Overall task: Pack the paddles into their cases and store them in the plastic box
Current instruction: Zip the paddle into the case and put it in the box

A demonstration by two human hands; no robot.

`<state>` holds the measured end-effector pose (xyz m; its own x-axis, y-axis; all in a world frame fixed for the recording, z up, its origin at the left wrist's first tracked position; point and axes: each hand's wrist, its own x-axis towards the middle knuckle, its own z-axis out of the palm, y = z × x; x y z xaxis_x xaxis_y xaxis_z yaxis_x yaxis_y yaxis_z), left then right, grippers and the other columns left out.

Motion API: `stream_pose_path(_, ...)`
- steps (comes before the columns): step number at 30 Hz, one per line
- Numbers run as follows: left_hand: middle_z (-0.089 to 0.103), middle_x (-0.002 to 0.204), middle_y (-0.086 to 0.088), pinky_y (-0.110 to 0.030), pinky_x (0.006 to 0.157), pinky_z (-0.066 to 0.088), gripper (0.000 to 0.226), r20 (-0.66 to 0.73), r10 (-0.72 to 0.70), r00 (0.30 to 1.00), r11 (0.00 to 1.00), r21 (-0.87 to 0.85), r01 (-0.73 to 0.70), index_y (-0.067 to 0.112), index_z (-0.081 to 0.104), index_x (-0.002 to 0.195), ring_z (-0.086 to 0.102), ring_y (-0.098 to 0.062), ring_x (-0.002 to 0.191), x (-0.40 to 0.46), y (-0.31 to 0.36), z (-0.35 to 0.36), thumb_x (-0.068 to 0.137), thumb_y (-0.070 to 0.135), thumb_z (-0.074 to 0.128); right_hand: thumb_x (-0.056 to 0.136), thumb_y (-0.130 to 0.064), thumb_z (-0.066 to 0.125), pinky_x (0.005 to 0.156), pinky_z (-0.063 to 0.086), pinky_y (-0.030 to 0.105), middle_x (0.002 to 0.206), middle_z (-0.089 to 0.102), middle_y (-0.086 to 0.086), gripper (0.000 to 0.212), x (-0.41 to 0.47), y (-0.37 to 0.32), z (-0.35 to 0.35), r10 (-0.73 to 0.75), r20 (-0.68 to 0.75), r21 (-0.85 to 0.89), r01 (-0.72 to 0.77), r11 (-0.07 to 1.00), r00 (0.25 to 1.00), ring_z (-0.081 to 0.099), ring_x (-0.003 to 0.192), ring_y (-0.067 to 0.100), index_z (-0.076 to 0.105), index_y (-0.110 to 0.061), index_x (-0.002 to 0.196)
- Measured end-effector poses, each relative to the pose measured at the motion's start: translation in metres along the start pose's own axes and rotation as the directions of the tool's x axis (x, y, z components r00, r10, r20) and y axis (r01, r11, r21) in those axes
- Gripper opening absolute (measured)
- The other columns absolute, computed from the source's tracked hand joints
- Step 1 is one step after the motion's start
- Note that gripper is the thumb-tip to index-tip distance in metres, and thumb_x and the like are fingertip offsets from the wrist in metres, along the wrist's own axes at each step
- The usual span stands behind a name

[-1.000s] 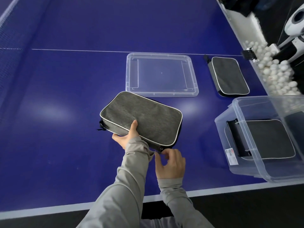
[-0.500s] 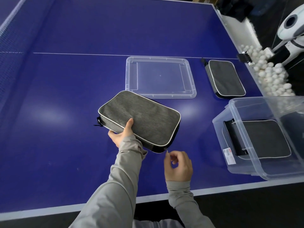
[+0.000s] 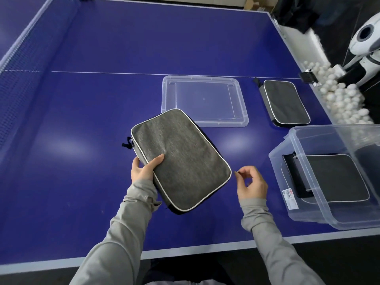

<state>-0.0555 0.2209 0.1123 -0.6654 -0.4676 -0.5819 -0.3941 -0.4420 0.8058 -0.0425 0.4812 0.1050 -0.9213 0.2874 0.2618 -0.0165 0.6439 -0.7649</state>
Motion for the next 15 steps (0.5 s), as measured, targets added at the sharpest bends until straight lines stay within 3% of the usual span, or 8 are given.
stream_pose_path(2,0.068,0.088,-0.002,-0.035,0.072,0.056,0.046,0.066,0.002,0.998,1.0,0.018,-0.003,0.024,0.06,0.094,0.066,-0.022,0.077,0.0,0.003,-0.006,0.055,0.022,0.084,0.077,-0.001,0.07,0.063,0.037,0.006,0.07,0.058,-0.002,0.012,0.008,-0.002,0.0,-0.02,0.076,0.026,0.018,0.999,0.997,0.051,0.064,0.006,0.058,-0.005,0.076)
stream_pose_path(4,0.069,0.094,-0.007,-0.036,0.072,0.057,0.052,0.128,0.006,0.992,0.999,0.041,-0.011,0.02,0.059,0.103,0.067,-0.025,0.079,-0.001,0.006,-0.011,0.058,0.019,0.084,0.078,0.001,0.069,0.064,0.036,0.001,0.069,0.057,-0.004,0.012,0.016,-0.006,0.002,-0.047,0.15,0.056,0.039,0.998,0.988,0.053,0.069,-0.002,0.059,-0.005,0.076)
stream_pose_path(6,0.069,0.096,-0.008,-0.035,0.07,0.056,0.057,0.181,0.004,0.984,0.999,0.044,-0.012,0.02,0.058,0.108,0.068,-0.026,0.081,-0.002,0.009,-0.016,0.056,0.019,0.083,0.078,0.001,0.069,0.062,0.036,0.002,0.069,0.057,-0.006,0.011,0.023,-0.011,0.004,-0.06,0.209,0.072,0.046,0.996,0.976,0.054,0.069,-0.007,0.059,-0.005,0.076)
stream_pose_path(11,0.072,0.087,-0.005,-0.028,0.056,0.056,0.055,0.3,0.022,0.954,0.998,0.049,-0.038,0.018,0.058,0.109,0.071,-0.021,0.07,-0.001,0.016,-0.023,0.06,0.009,0.081,0.078,0.001,0.067,0.063,0.038,0.005,0.068,0.056,-0.007,0.011,0.035,-0.026,0.011,-0.073,0.302,0.095,0.046,0.994,0.95,0.052,0.064,0.0,0.059,-0.006,0.077)
stream_pose_path(15,0.075,0.083,-0.003,-0.031,0.061,0.057,0.064,0.401,0.017,0.916,0.99,0.119,-0.071,0.02,0.056,0.112,0.072,-0.024,0.073,0.001,0.02,-0.029,0.053,0.016,0.082,0.08,0.004,0.064,0.063,0.04,0.005,0.069,0.056,-0.004,0.008,0.043,-0.037,0.015,-0.112,0.33,0.109,0.081,0.991,0.937,0.052,0.064,0.002,0.058,-0.001,0.078)
